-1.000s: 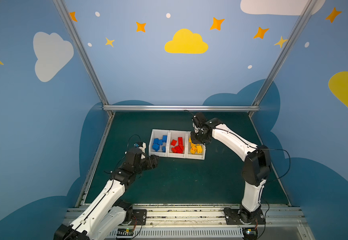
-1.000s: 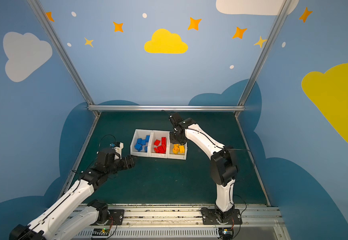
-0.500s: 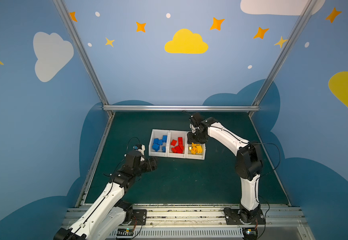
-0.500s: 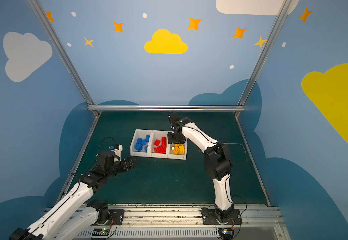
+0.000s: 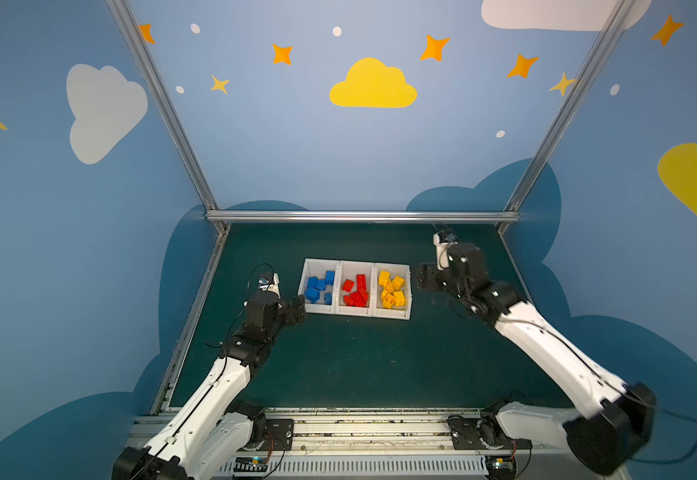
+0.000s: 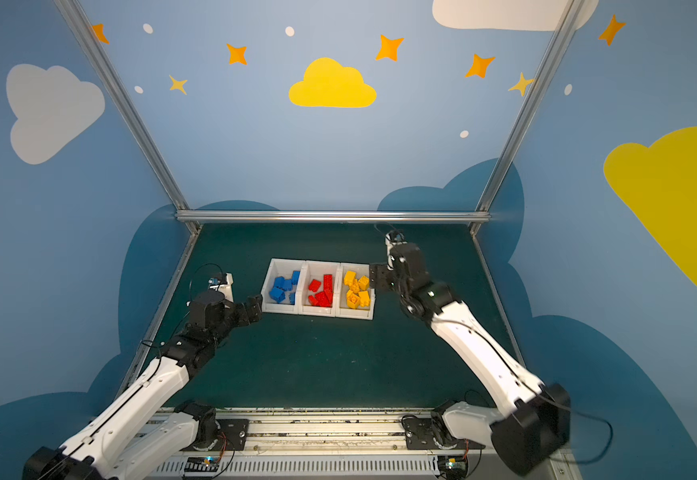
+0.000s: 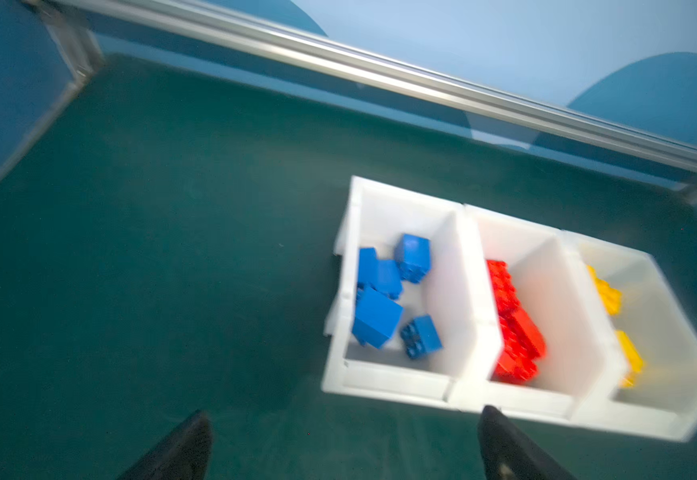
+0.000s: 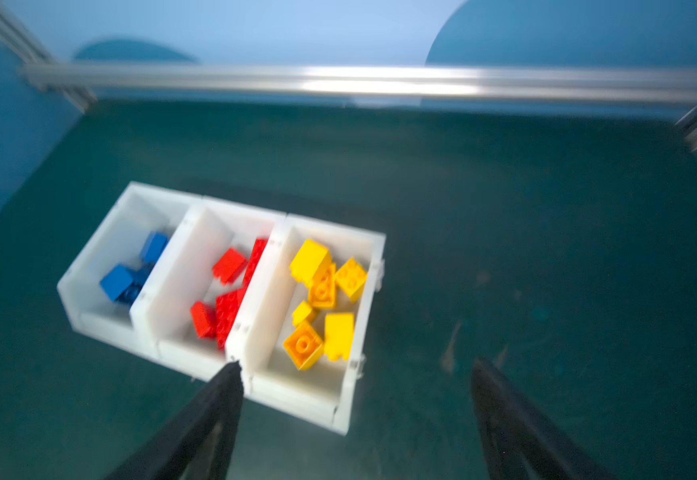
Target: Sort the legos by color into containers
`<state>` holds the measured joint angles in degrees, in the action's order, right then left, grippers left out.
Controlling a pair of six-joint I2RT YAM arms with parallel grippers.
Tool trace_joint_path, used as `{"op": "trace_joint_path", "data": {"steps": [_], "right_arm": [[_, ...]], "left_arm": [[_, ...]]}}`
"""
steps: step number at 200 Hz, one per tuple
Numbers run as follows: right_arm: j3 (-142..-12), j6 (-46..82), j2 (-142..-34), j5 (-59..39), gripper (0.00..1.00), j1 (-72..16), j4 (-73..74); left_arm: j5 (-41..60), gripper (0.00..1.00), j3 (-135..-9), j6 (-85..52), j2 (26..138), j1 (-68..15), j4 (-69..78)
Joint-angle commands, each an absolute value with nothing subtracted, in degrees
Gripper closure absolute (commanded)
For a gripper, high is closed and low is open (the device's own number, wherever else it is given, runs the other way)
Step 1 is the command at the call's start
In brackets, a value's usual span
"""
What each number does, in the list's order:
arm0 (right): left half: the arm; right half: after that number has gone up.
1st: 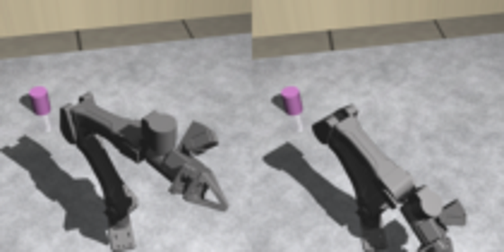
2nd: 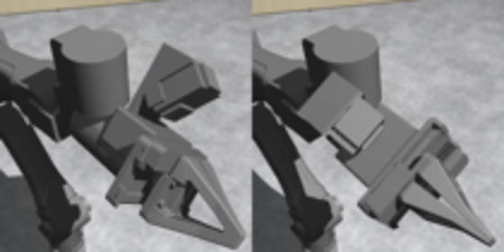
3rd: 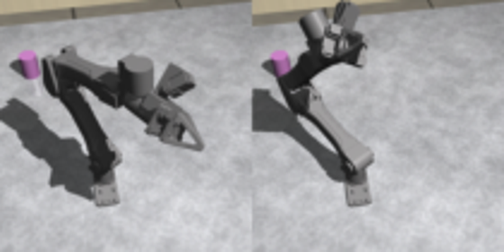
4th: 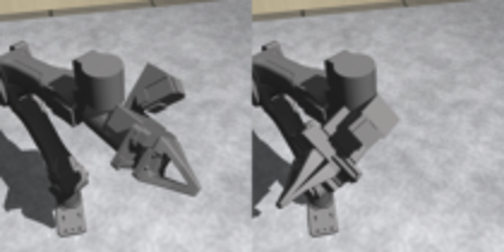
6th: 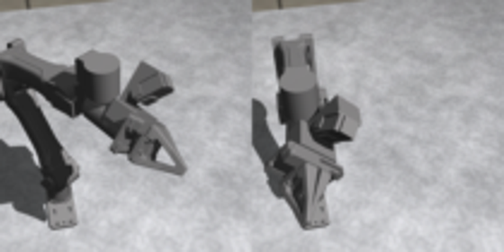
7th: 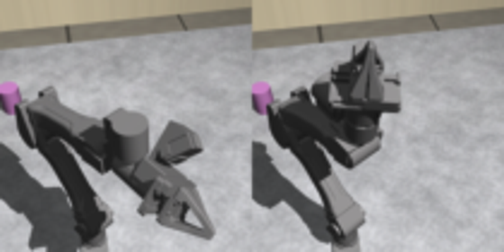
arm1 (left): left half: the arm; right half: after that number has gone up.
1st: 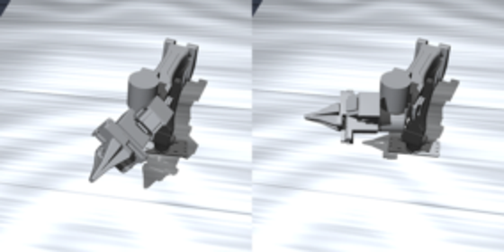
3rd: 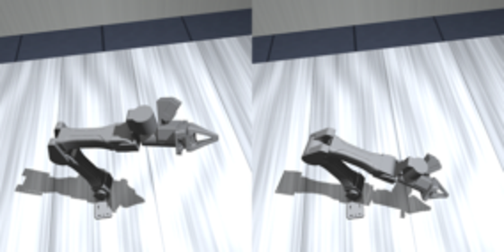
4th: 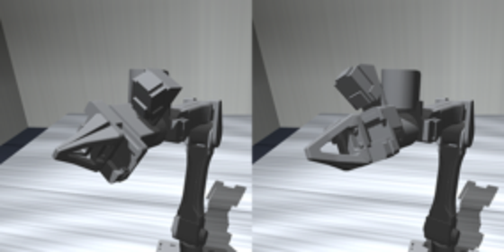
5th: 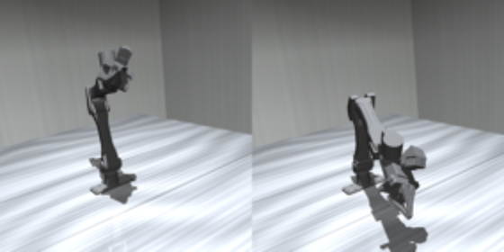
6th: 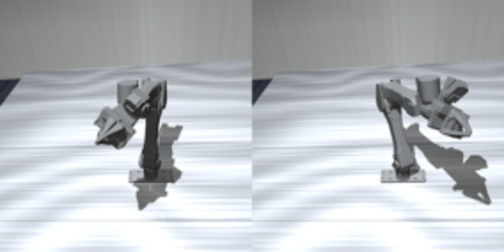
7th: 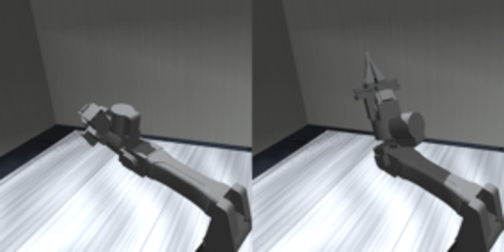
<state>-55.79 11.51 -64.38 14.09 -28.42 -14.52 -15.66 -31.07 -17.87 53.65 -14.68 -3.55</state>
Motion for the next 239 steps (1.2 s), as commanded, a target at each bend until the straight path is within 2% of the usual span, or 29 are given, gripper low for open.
{"op": "trace_joint_path", "data": {"steps": [1, 29, 50, 55, 70, 72, 76, 100, 120, 132, 147, 157, 172, 190, 215, 239], "right_arm": [[-42.73, 4.64, -59.99, 19.97, 0.14, -24.87, 6.43], [-32.14, 2.71, -60.76, 21.04, 0.13, -18.46, 14.19], [-31.04, 3.93, -66.20, 19.01, 0.13, -15.14, 12.75], [-30.87, 4.32, -67.82, 18.46, 0.09, -14.53, 13.19], [-30.60, 5.49, -73.94, 18.38, 0.09, -13.35, 15.21], [-30.37, 3.97, -74.82, 17.82, 0.04, -13.03, 16.57], [-29.81, 2.86, -76.68, 18.45, 0.01, -12.66, 20.14], [-35.48, 2.59, -80.70, 21.07, 0.01, -12.02, 14.50], [-28.85, -0.11, -83.25, 17.39, 0.01, -8.32, 31.53], [-28.16, 5.95, -82.74, 12.94, 0.02, -4.40, 29.07], [-27.32, 6.90, -82.32, 10.79, 0.01, -2.75, 29.80], [-27.34, 6.97, -82.29, 10.47, 0.01, -2.60, 29.94], [-27.69, 7.03, -82.57, 10.49, 0.01, -2.55, 29.49], [-28.30, 7.16, -82.83, 10.85, 0.01, -2.69, 28.57], [-28.30, 7.20, -82.83, 10.95, 0.02, -2.70, 28.56], [-28.34, 7.08, -82.79, 11.38, 0.01, -2.95, 28.53]], "left_arm": [[-26.39, 0.00, -30.20, -10.18, 58.26, -13.46, 4.76], [-25.76, 0.00, -25.22, -3.21, 67.45, -12.11, 18.48], [-24.21, 0.00, -21.62, -7.32, 73.73, -8.84, 30.33], [-23.77, 0.00, -22.36, -7.67, 74.23, -8.27, 29.74], [-18.11, 0.00, -22.21, -6.97, 75.94, -5.77, 33.97], [-17.80, 0.00, -22.16, -7.26, 76.40, -5.55, 34.51], [-17.75, 0.00, -22.33, -7.81, 77.10, -5.07, 35.34], [-11.08, 0.00, -24.77, -2.03, 77.96, -3.18, 31.88], [-9.98, 0.00, -24.72, 0.09, 78.86, -3.07, 34.20], [-8.55, 0.00, -24.15, 1.46, 79.71, -2.86, 36.00], [-7.56, 0.00, -20.24, 1.41, 86.21, -2.09, 48.81], [-10.33, 0.00, -19.91, 0.27, 91.79, -1.96, 58.73], [-5.32, 0.00, -23.80, 0.41, 87.64, 0.02, 43.81], [-4.92, 0.00, -21.85, -1.90, 90.10, 0.73, 51.72], [-4.24, 0.00, -24.30, -0.82, 87.33, 0.72, 42.32], [-4.64, 0.00, -23.44, -1.89, 87.94, 0.78, 45.22]]}}
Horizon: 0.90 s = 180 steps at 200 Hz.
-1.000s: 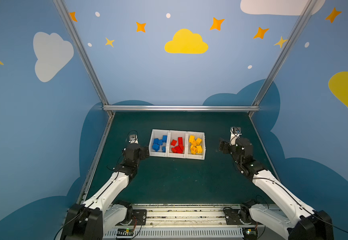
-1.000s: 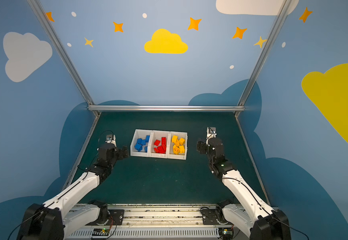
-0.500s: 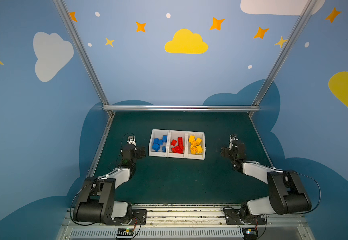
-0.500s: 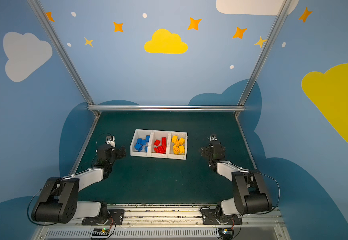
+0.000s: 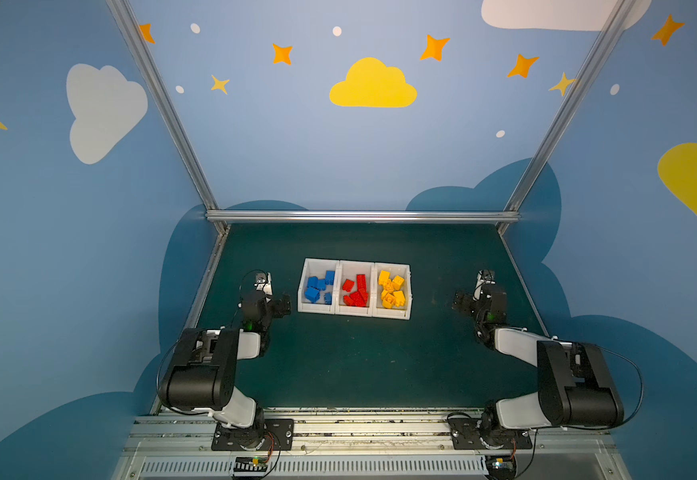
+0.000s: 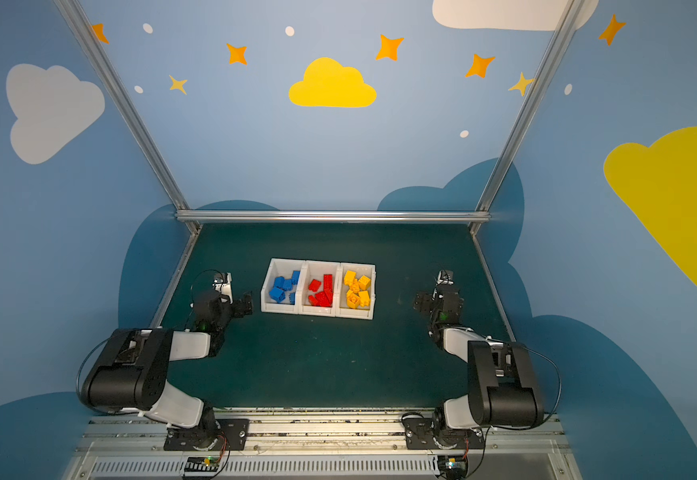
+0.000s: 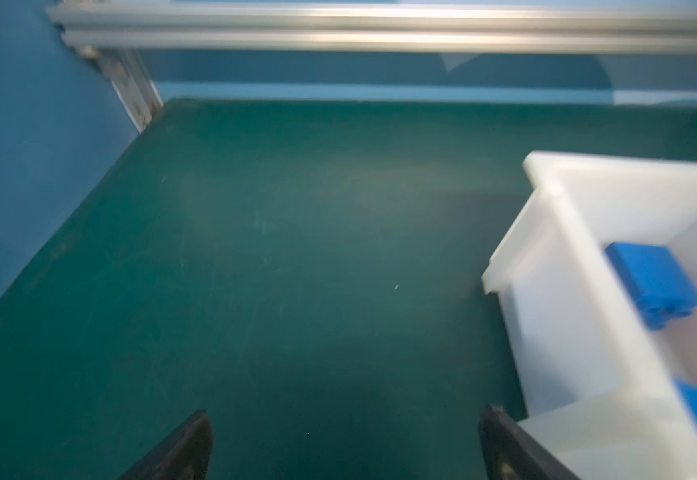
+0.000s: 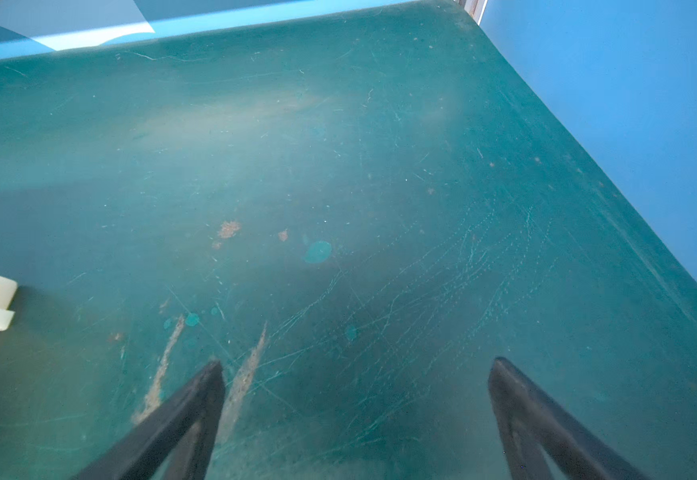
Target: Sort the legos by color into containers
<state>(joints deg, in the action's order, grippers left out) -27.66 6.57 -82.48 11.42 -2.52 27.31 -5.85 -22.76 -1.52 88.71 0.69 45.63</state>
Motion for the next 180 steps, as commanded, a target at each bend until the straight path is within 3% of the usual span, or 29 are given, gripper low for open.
{"op": "trace_joint_path", "data": {"steps": [1, 180], "right_arm": [[-28.28, 7.10, -82.79, 11.40, 0.01, -2.97, 28.50], [-28.61, 6.99, -82.88, 12.28, 0.01, -3.45, 28.04]], "left_arm": [[-4.60, 0.00, -23.50, -1.78, 87.78, 0.79, 45.06], [-5.01, 0.00, -23.85, -0.46, 87.45, 0.23, 43.86]]}}
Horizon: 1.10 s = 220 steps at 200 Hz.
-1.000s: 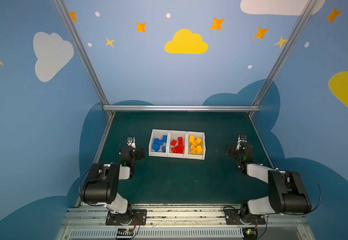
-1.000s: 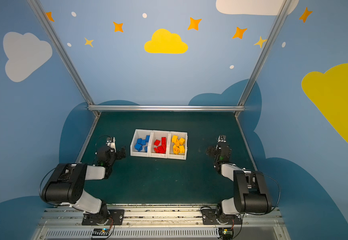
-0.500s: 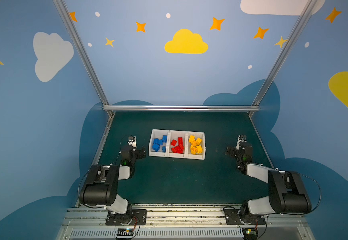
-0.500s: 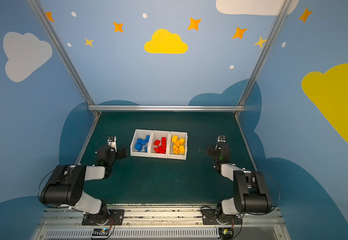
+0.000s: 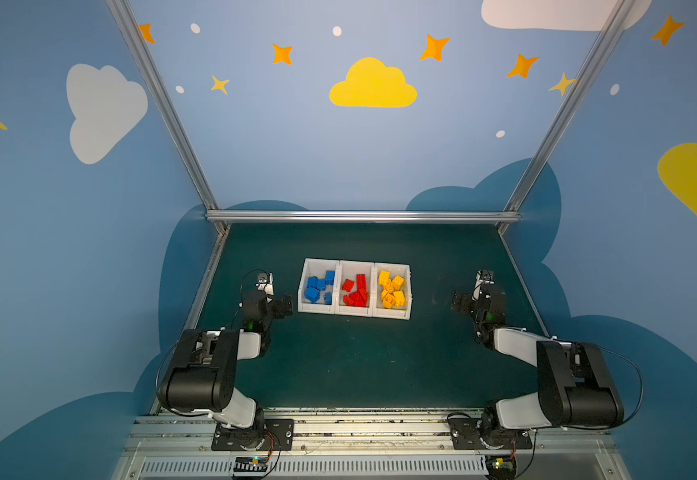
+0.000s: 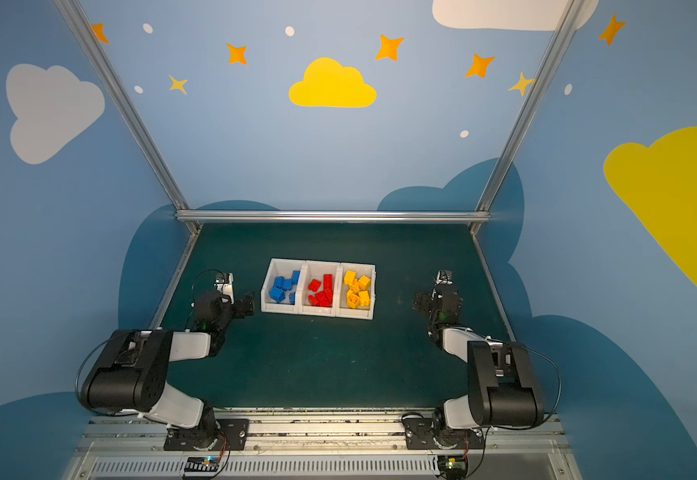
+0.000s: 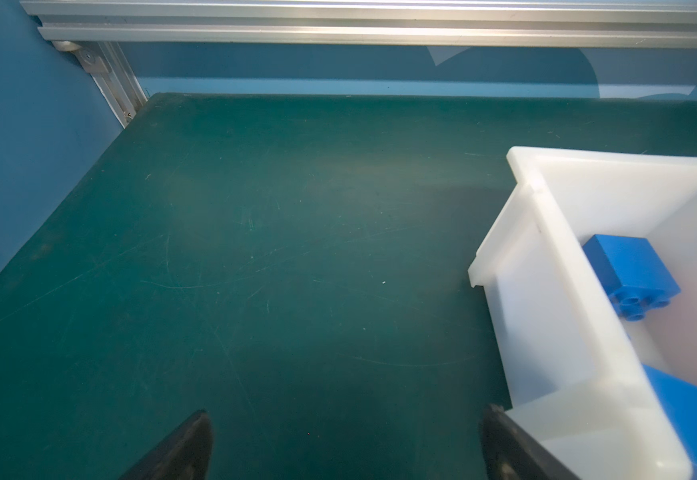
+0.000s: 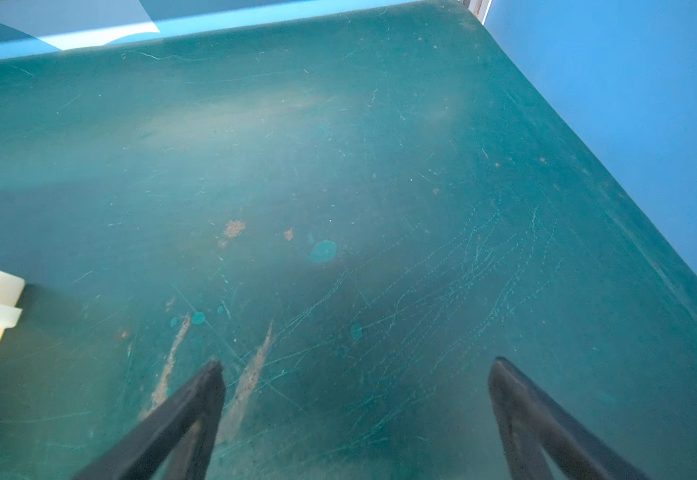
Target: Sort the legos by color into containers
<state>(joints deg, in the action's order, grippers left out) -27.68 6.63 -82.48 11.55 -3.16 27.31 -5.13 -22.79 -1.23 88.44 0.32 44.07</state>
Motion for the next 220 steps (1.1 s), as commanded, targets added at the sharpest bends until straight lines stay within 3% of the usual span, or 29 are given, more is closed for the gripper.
{"op": "trace_joint_path", "data": {"steps": [1, 220], "right_arm": [[-28.59, 7.01, -82.88, 12.25, 0.02, -3.48, 28.08], [-28.61, 7.03, -82.87, 12.33, 0.01, -3.51, 28.06]], "left_arm": [[-5.01, 0.00, -23.88, -0.45, 87.45, 0.25, 43.86], [-4.48, 0.00, -23.91, -0.53, 87.45, 0.46, 43.59]]}}
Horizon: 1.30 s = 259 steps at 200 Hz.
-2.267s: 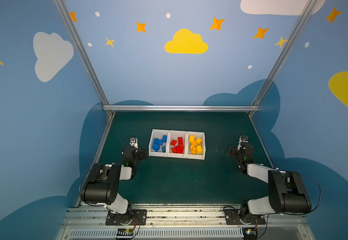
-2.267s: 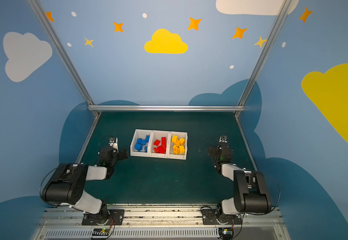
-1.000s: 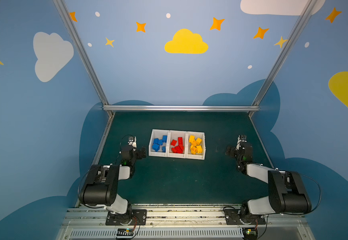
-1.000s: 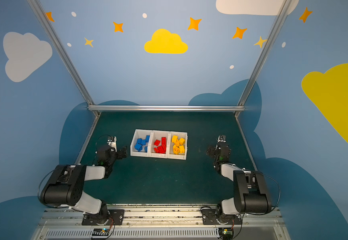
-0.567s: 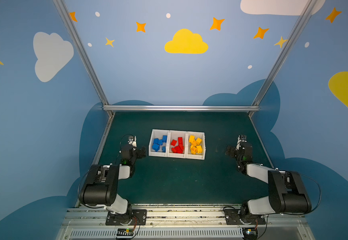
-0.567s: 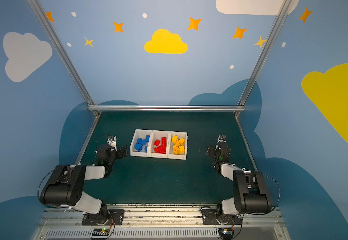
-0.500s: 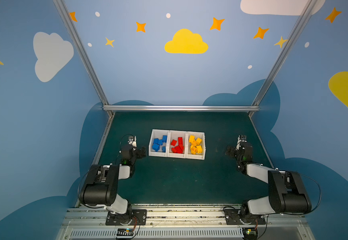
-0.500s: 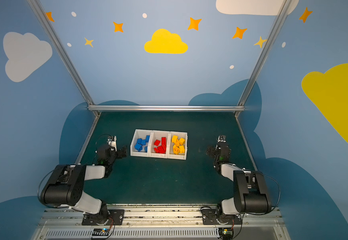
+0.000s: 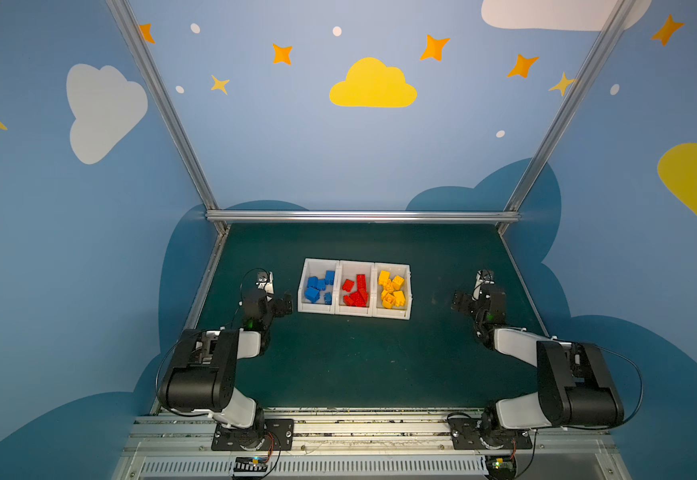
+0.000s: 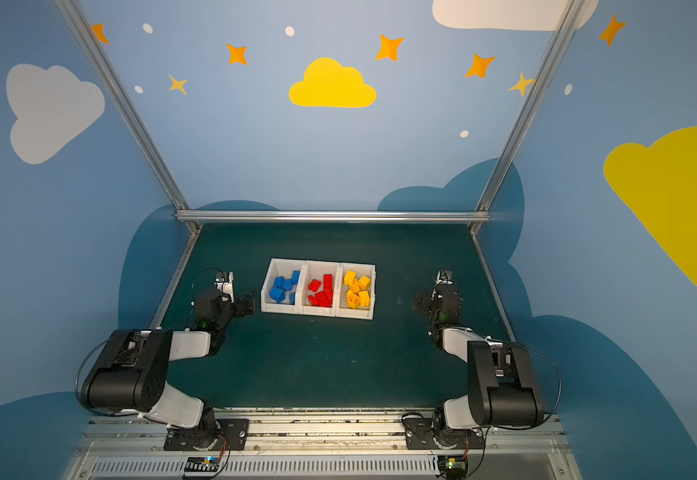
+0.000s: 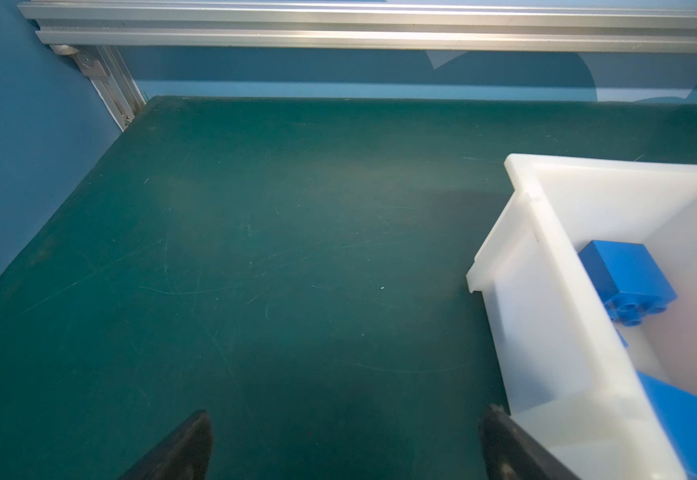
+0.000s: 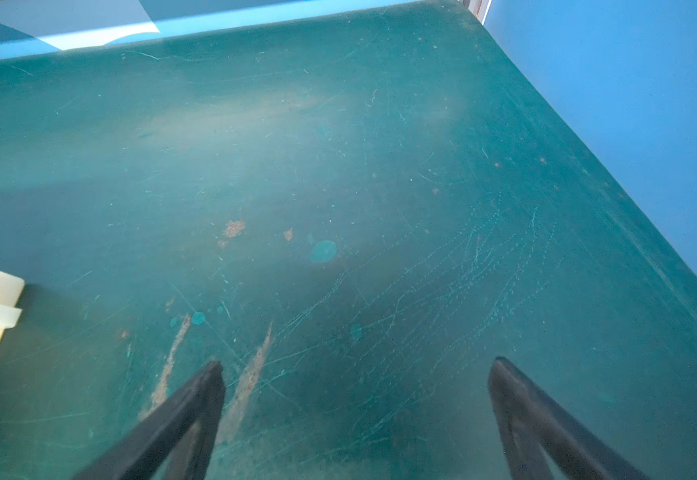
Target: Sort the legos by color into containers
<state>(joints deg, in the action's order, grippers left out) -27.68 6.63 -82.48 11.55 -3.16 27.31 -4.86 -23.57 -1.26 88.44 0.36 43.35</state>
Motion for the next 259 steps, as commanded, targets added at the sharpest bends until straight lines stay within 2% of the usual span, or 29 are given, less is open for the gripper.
{"op": "trace_joint_path", "data": {"steps": [1, 53, 93, 138, 259], "right_arm": [[-28.63, 6.99, -82.88, 12.31, 0.01, -3.47, 28.09], [-28.57, 7.03, -82.86, 12.30, 0.01, -3.43, 28.09], [-28.57, 7.03, -82.80, 12.30, 0.01, -3.43, 28.05], [-28.61, 7.01, -82.81, 12.29, 0.01, -3.43, 28.05], [-28.57, 6.98, -82.83, 12.30, 0.02, -3.51, 28.08]], "left_arm": [[-4.48, 0.00, -23.91, -0.53, 87.45, 0.49, 43.59], [-3.90, 0.00, -22.72, -0.01, 87.14, 0.36, 45.31], [-7.02, 0.00, -16.09, -0.05, 85.85, -0.54, 56.45], [-6.83, 0.00, -23.95, -0.35, 87.58, -0.36, 43.63], [-5.71, 0.00, -23.69, -0.79, 87.46, 0.24, 44.12]]}}
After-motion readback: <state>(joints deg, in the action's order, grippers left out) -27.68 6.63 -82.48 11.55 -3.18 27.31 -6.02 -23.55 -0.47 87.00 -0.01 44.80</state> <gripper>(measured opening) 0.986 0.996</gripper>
